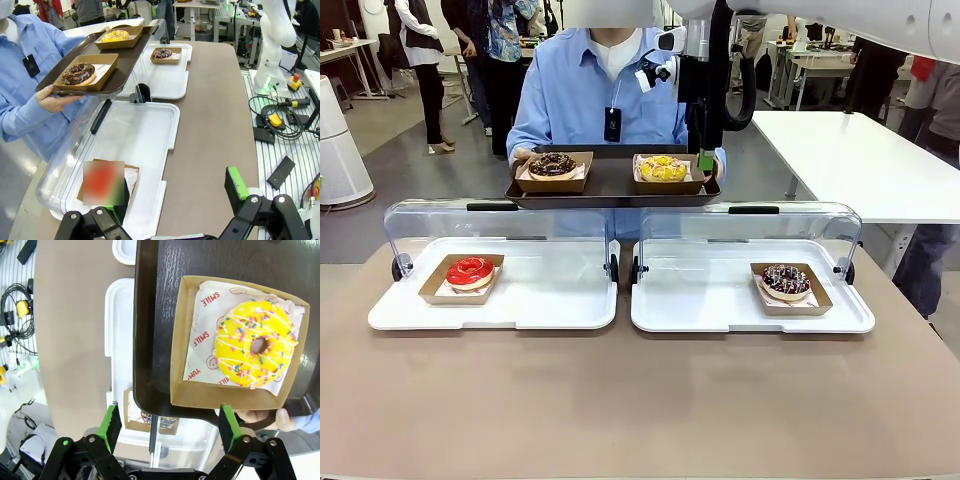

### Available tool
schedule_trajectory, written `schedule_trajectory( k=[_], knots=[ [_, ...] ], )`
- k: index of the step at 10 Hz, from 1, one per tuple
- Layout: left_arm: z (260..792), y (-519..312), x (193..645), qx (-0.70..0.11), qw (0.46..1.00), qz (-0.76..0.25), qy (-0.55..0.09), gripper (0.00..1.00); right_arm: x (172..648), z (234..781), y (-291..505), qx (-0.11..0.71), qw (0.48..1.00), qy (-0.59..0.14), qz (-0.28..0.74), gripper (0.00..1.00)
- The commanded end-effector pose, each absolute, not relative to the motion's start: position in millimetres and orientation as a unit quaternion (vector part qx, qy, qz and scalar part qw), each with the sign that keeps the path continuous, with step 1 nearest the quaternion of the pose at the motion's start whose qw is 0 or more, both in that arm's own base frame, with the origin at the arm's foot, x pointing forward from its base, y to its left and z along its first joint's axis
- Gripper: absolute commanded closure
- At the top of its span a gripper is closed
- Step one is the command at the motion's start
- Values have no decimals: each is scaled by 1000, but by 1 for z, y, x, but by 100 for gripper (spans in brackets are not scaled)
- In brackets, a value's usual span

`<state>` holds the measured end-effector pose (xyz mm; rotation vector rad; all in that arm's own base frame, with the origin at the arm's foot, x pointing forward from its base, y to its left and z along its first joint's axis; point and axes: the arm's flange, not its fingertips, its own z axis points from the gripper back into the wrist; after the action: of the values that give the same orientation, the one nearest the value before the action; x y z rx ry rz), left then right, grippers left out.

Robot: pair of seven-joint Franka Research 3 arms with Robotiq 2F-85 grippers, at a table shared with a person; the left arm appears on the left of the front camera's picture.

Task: Provide the desired donut to the person.
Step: Place the picked Paper togo box onto the Handle tray extended by the person.

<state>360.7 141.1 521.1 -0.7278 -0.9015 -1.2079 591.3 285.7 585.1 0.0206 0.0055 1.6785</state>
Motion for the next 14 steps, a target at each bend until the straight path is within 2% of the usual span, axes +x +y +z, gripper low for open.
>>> schedule_trajectory(
  k=[1,8,11,14],
  knots=[
    [521,142,359,-325,665,-535,-406,0,592,586,286,9,669,-1,743,0],
    [521,142,359,-325,665,-535,-406,0,591,585,286,9,668,2,744,0],
    [521,142,359,-325,665,-535,-406,0,534,635,249,20,688,-69,722,0],
    [521,142,359,-325,665,-535,-406,0,479,663,192,0,708,-74,702,0]
  ],
)
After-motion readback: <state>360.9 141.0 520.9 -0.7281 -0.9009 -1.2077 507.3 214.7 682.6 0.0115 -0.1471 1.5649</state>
